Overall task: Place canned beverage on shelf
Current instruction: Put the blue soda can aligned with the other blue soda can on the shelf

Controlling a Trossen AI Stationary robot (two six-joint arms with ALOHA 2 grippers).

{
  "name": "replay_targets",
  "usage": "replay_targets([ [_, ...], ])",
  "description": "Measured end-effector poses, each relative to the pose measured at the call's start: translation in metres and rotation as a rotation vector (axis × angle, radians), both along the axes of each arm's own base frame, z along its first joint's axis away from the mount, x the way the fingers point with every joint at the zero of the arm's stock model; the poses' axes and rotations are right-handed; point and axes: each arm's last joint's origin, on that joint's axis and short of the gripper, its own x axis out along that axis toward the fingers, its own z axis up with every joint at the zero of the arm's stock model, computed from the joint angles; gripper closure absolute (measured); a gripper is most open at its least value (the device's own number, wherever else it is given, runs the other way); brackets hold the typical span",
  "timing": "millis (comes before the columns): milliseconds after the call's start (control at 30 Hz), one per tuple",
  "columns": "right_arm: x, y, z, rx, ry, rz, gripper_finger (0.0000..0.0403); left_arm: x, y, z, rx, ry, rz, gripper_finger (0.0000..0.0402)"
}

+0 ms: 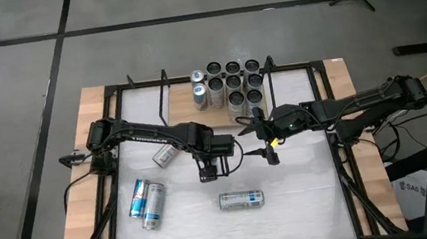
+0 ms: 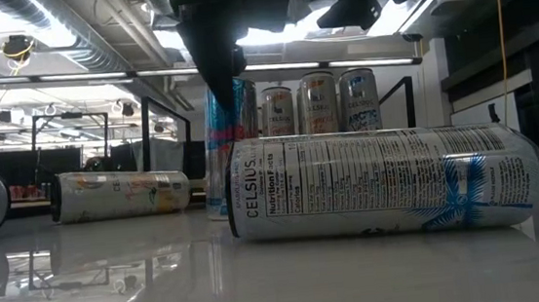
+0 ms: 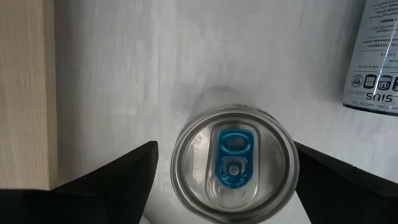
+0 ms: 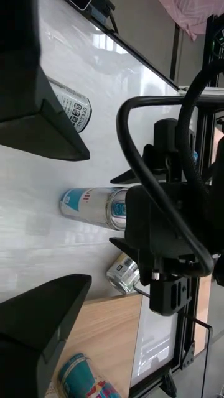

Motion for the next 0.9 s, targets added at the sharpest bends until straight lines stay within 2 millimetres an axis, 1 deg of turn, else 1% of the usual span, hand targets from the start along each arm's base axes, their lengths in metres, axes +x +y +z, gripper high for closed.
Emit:
replay_targets([
  [267, 0.0, 0.0, 0.0, 0.0, 0.0, 0.0, 0.01, 0.003, -0.004, 0.001, 0.003, -0.035, -0.008, 0.0064],
  [400, 0.0, 0.0, 0.0, -0.001, 0.002, 0.0, 0.01, 0.003, -0.003, 0.001, 0.004, -0.034, -0.006, 0.0075],
  [500, 0.0, 0.0, 0.0, -0.002, 0.002, 0.001, 0.01, 0.003, -0.003, 0.001, 0.005, -0.032, -0.006, 0.0096],
  [633, 0.0, 0.0, 0.0, -0.002, 0.001, 0.001, 0.01, 0.003, -0.002, 0.001, 0.004, -0.032, -0.005, 0.0138],
  [800, -0.005, -0.001, 0.005, -0.001, -0.012, 0.001, 0.01, 0.003, 0.006, 0.001, -0.033, -0.03, 0.011, 0.019],
  [900, -0.009, -0.001, 0.01, 0.0, -0.032, 0.001, 0.01, 0.004, 0.014, 0.004, -0.052, -0.031, 0.029, 0.0195],
])
